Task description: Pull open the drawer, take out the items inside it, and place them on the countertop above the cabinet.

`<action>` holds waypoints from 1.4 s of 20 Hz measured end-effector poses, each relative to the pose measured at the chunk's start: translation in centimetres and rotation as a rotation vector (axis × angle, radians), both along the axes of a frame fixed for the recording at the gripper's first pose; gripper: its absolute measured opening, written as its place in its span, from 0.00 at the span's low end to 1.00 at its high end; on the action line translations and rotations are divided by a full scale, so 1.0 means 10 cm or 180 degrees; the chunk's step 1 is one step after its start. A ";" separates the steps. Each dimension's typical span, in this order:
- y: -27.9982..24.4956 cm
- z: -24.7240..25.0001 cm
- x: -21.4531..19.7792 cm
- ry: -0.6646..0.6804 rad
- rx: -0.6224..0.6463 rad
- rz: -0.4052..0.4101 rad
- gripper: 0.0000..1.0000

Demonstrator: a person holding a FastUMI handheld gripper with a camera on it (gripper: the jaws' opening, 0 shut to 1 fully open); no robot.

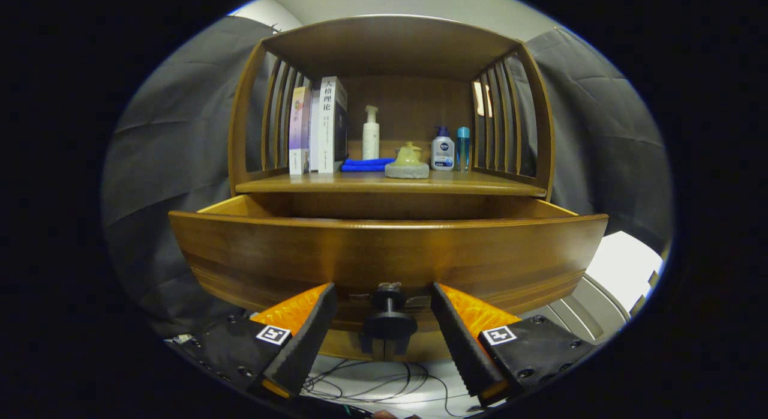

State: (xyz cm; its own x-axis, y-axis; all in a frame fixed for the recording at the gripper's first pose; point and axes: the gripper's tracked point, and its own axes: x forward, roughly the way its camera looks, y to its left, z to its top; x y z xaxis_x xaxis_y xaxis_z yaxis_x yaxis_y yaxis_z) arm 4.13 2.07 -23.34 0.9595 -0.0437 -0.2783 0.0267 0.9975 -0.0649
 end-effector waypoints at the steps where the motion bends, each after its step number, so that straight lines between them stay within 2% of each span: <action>1: 0.00 0.01 0.05 -0.0020 -0.0005 -0.0006 1.00; 13: -0.02 0.00 0.49 -0.0055 0.0010 -0.0023 0.98; 28: -0.03 -0.03 1.25 -0.0029 0.0110 -0.0086 0.98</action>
State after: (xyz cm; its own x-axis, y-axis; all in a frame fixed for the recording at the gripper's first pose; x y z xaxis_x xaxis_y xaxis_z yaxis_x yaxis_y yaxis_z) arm 16.58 1.80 -23.63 0.9606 -0.0601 -0.2715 0.0539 0.9981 -0.0300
